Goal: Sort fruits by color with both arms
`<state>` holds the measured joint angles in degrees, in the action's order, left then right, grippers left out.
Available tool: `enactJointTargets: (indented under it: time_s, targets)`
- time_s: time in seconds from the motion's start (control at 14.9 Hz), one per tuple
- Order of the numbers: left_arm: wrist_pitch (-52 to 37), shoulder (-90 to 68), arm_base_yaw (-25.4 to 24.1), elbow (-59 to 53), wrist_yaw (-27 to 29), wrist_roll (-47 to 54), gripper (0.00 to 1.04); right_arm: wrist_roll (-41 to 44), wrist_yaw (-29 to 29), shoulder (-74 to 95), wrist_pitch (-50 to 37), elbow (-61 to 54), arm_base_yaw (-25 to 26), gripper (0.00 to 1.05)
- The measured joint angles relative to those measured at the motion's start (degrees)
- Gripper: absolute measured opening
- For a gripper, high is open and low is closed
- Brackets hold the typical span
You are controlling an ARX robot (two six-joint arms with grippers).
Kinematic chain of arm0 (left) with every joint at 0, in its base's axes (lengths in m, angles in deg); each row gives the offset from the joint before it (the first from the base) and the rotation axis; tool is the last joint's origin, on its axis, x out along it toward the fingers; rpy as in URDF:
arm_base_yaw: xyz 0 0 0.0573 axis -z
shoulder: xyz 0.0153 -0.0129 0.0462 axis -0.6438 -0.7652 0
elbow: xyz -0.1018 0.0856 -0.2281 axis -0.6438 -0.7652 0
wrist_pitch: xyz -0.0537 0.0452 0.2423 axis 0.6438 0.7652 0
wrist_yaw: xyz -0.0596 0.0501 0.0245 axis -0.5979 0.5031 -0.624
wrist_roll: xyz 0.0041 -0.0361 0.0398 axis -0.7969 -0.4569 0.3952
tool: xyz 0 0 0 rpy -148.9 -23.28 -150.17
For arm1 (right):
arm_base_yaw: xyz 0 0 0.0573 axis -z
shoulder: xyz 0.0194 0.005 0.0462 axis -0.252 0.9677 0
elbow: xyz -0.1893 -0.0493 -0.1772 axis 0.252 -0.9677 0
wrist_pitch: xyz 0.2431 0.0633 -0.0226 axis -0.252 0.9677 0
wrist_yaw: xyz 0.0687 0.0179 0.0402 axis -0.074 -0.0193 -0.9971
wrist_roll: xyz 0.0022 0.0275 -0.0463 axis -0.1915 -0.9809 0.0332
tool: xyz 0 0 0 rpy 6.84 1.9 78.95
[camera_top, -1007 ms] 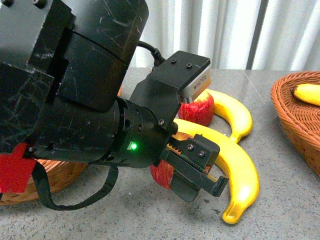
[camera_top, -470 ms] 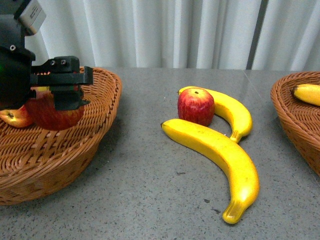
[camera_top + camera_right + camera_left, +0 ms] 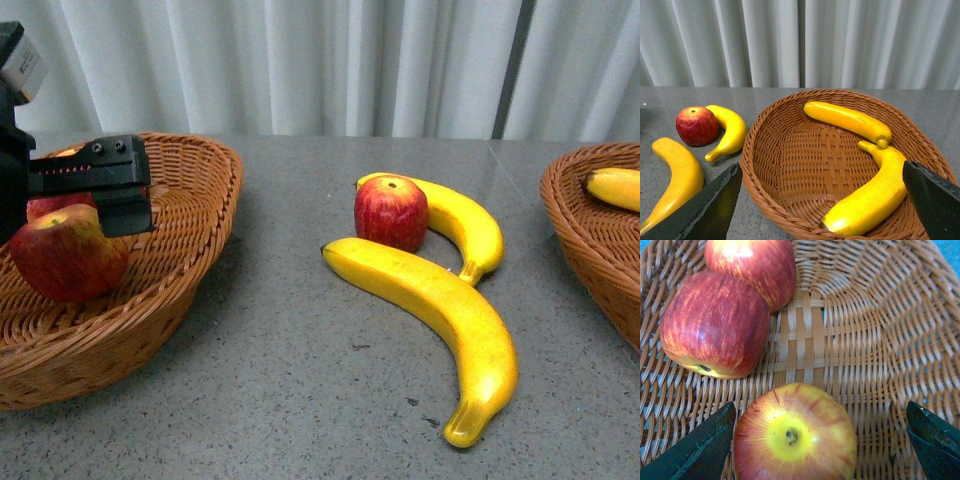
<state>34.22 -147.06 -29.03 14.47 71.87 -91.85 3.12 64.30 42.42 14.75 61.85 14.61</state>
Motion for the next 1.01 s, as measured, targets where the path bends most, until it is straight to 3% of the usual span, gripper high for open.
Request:
enactJointTargets:
  time_s: [0.2, 0.34, 0.6, 0.74, 1.01]
  targets:
    - [0.4, 7.0, 2.6, 1.0, 2.1, 0.9, 0.98, 0.0, 0.0, 0.0, 0.0, 0.0, 0.0, 0.98]
    - [-2.8, 5.5, 4.7, 7.4, 1.1, 3.8, 0.98, 0.0, 0.0, 0.0, 0.0, 0.0, 0.0, 0.98]
    - [-4.0, -13.0, 8.1, 22.3, -9.2, 12.5, 0.98, 0.0, 0.0, 0.0, 0.0, 0.0, 0.0, 0.98]
    - [-3.3, -25.9, 12.6, 33.4, -19.0, 19.8, 0.98, 0.0, 0.0, 0.0, 0.0, 0.0, 0.0, 0.98]
    - [-0.3, -34.7, 14.8, 42.4, -25.0, 25.0, 0.98, 0.0, 0.0, 0.0, 0.0, 0.0, 0.0, 0.98]
